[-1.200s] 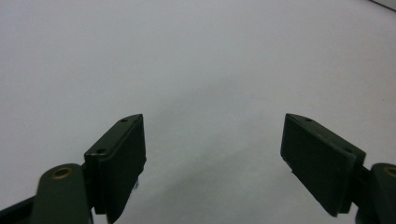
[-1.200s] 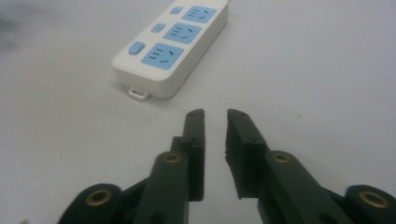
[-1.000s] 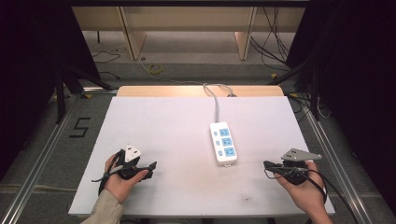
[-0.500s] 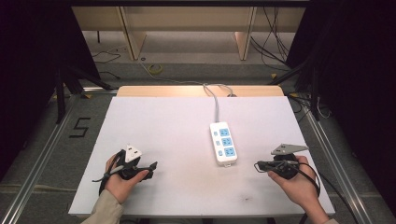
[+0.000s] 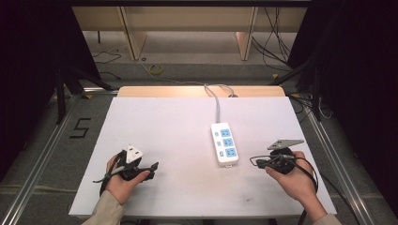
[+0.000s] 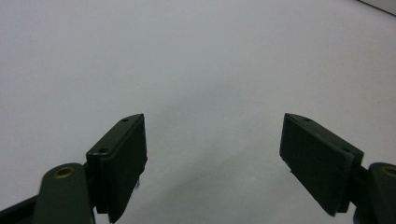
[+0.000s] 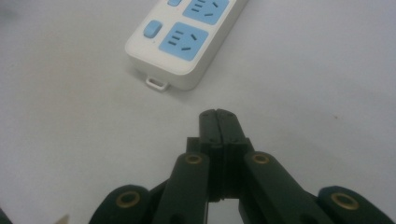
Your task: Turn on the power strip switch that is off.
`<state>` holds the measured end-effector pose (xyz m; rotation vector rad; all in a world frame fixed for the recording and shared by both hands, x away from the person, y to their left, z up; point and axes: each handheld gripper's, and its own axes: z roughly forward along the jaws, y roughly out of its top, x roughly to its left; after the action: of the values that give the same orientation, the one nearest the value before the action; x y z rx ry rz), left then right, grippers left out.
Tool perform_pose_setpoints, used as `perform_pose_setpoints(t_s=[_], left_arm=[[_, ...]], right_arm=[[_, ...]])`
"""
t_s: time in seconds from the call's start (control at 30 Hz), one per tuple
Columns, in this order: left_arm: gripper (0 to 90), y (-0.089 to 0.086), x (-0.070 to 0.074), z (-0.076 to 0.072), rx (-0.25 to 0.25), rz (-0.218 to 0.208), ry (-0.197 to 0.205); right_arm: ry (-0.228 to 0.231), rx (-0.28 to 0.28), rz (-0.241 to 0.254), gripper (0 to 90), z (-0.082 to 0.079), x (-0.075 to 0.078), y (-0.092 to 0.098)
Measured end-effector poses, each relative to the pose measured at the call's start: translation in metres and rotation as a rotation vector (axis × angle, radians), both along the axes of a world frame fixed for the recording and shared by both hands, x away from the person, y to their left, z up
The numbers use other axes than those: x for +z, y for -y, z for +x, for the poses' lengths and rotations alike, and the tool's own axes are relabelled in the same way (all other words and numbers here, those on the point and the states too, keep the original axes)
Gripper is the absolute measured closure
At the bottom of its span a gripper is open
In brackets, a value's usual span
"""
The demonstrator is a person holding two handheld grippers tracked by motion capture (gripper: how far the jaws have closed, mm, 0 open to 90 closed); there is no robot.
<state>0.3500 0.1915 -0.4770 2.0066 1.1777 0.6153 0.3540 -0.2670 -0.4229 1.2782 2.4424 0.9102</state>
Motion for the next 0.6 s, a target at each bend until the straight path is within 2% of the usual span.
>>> perform_pose_setpoints(t_s=[0.23, 0.37, 0.6], left_arm=[[22.6, 0.0, 0.0, 0.0, 0.003, -0.001, -0.001], [22.7, 0.0, 0.0, 0.0, 0.001, 0.002, -0.002], [23.3, 0.0, 0.001, 0.0, 0.004, 0.003, -0.004]], right_arm=[[-0.021, -0.008, -0.008, 90.0, 0.005, 0.002, -0.004], [-0.007, -0.004, -0.011, 90.0, 0.008, 0.005, -0.005], [-0.018, -0.007, -0.011, 90.0, 0.013, 0.007, -0.007]])
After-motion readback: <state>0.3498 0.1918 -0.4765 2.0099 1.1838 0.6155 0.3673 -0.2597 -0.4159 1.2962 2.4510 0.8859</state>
